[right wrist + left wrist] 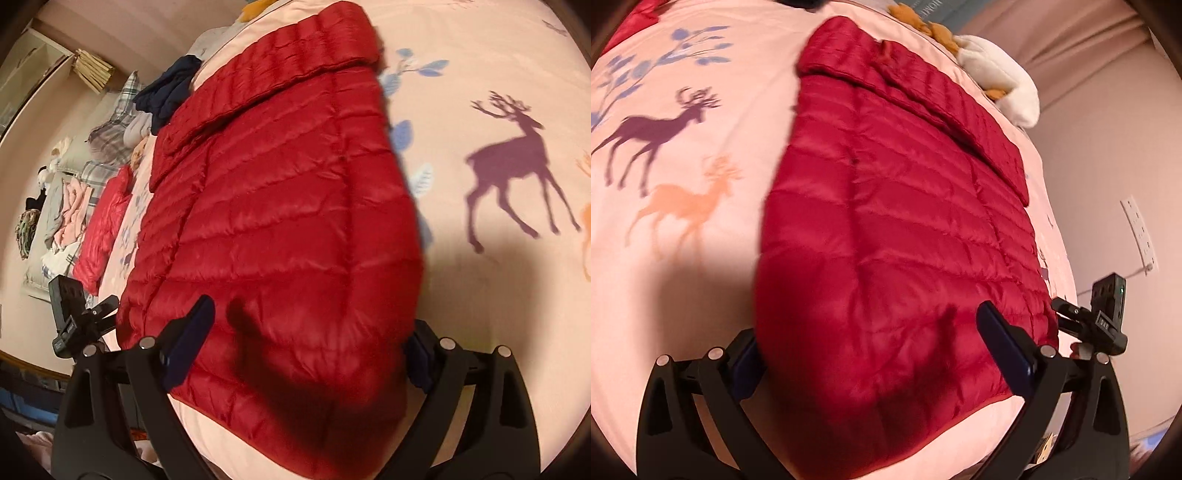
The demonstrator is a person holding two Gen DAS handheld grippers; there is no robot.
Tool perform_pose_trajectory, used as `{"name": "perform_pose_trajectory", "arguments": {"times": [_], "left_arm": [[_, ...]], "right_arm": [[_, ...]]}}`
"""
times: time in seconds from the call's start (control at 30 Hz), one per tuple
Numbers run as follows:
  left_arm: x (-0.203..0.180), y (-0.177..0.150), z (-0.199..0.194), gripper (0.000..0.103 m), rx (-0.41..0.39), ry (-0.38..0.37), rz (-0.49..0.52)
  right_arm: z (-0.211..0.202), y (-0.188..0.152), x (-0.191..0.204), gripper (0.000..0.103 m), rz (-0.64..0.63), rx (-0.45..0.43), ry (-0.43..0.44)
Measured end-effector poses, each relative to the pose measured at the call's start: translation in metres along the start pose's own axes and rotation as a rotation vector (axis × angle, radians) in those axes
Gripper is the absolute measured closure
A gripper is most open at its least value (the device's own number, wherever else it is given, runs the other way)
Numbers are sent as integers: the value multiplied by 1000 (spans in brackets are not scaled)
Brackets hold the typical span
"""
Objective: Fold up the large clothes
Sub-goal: 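Grasp the jacket hem with both tools and lift it toward the collar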
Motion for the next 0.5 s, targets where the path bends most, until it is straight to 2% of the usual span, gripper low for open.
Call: {"name": "perform_pose_trajectory", "arguments": {"times": [0.23, 0.4, 0.5], "left_arm": [[-19, 7, 17, 2, 27, -23, 42], [-24, -2, 14, 2, 42, -39, 74], [-21, -10, 7, 5, 48, -42, 82]], "right_arm": [[3, 7, -7, 14, 65, -18, 104], [-8, -9, -11, 18, 83, 25, 170], [-14, -22, -11, 18, 85, 52, 198]]}}
Point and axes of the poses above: each gripper's, at about its wrist camera, not at the fingertips, and z roughly the way its jaws point, x to its left, y to its top, the point moved 2 cm from there along z, roughly the way its jaws point, and after that the axes turned 3 degrees about -z, right-handed, at the moved point
